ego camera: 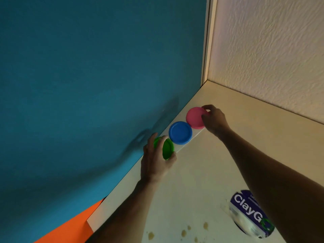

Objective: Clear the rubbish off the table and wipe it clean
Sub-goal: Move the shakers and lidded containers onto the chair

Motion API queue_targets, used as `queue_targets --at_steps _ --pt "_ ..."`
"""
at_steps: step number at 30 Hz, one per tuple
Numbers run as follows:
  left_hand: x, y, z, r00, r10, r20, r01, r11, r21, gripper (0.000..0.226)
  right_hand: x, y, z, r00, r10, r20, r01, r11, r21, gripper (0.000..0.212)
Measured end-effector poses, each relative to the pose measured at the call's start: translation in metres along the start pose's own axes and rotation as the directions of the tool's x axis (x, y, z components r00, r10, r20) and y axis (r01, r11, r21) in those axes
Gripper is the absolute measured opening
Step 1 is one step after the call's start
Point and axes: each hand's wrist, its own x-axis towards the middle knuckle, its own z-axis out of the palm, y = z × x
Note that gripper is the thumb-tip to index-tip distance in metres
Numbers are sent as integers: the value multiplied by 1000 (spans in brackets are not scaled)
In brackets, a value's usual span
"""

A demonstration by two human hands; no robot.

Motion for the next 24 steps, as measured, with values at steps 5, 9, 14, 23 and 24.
queue_targets --at_steps 5,9,14,23,24 --pt "-14 21 -17 997 -68 -43 63 992 -110 83 -37 7 -30 996 10 -92 -3 997 73 45" --pt "-40 36 -38 988 -155 -17 147 961 -233 94 -80 8 -50 993 23 -113 -5 988 157 45" --pt "-90 45 -68 990 -136 24 138 965 -221 98 -142 14 -66 991 -28 -135 51 983 175 42" --pt "-219 38 -121 982 -187 -27 172 946 -276 93 -275 34 -82 1000 -30 2 29 991 127 48" --pt "-236 36 -126 982 -188 -32 173 947 -269 93 -290 38 -82 999 -35 24 32 992 121 47"
